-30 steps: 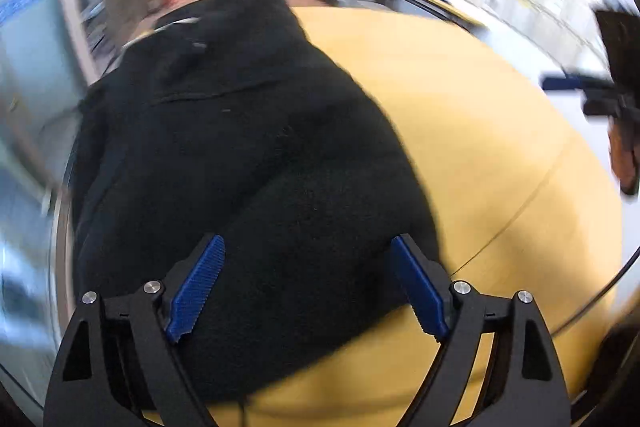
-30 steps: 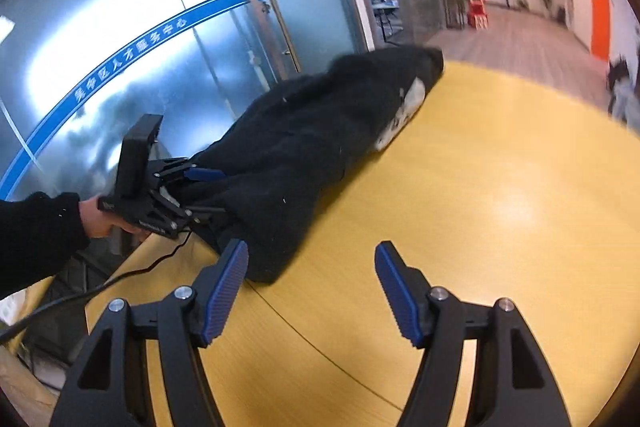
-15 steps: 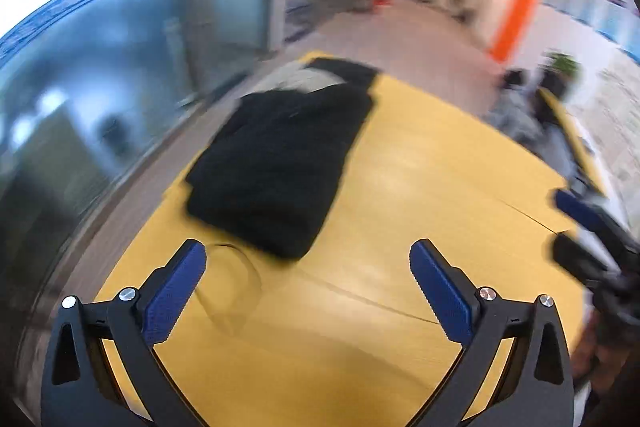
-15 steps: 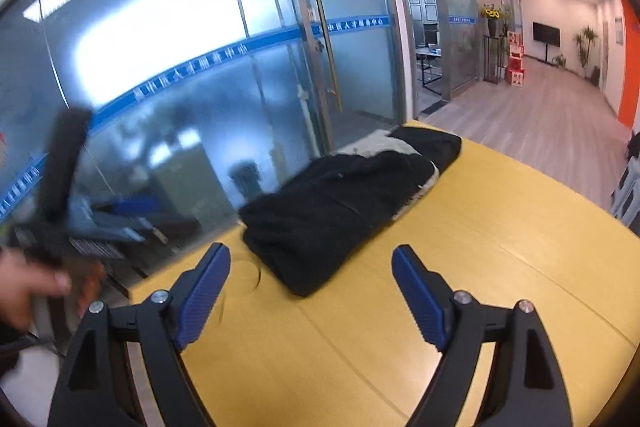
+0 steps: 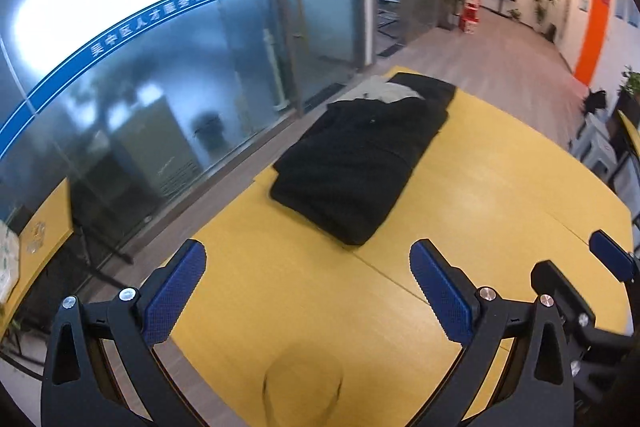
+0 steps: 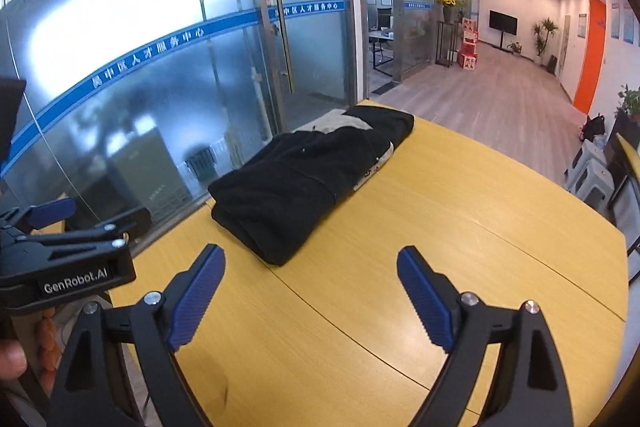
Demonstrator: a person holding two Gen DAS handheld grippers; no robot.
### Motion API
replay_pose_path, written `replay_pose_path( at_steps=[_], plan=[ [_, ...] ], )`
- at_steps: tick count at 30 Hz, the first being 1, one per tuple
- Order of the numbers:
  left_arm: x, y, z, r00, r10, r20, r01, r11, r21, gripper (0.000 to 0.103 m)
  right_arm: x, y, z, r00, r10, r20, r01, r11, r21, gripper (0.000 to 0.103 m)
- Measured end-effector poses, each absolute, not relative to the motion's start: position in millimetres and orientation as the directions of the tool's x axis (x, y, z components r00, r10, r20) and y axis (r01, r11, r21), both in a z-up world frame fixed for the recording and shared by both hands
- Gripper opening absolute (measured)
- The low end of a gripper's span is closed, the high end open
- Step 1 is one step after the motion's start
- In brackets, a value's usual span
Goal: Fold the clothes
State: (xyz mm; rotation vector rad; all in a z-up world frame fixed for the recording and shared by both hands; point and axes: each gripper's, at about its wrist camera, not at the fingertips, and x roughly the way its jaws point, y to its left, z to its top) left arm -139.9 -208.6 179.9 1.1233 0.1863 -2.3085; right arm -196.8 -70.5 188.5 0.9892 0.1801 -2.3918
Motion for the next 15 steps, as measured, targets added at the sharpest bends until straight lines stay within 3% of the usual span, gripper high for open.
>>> replay_pose_path(
  at_steps=[15],
  plan=[
    [-138,-249,157,-0.444,-0.432,-0.785,0.544,-0.826,0.146,0.103,-231,-105,153,-0.558,-0.355,-0.75,0.497,-0.867,0.04,0.091]
  ],
)
